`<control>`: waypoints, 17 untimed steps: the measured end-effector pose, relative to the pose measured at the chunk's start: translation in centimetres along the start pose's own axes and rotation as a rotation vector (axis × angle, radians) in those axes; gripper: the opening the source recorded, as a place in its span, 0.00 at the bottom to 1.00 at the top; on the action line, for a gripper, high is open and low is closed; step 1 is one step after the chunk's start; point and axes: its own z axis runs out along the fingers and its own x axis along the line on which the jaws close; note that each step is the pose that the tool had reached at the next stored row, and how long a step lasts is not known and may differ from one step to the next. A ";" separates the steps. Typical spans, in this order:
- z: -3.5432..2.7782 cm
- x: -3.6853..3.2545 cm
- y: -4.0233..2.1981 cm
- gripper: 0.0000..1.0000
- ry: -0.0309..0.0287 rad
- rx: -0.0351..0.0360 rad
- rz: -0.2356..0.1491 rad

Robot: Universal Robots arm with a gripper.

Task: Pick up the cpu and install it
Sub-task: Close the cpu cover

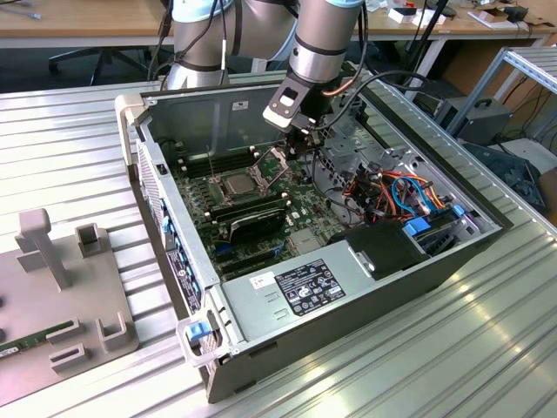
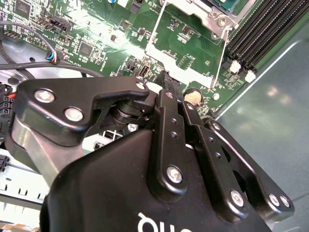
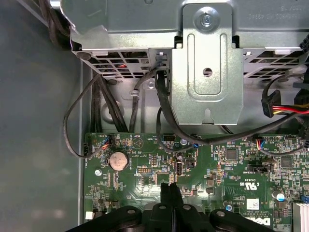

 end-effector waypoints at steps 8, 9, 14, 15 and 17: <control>0.00 0.00 -0.02 0.11 0.0000 0.0000 0.000; 0.00 0.00 -0.02 0.11 0.0000 0.0000 0.000; -0.01 0.00 -0.27 0.11 0.0000 -0.0003 0.000; -0.02 0.00 -0.37 0.11 0.0000 -0.0005 0.000; -0.03 0.00 -0.69 0.11 0.0000 -0.0015 0.000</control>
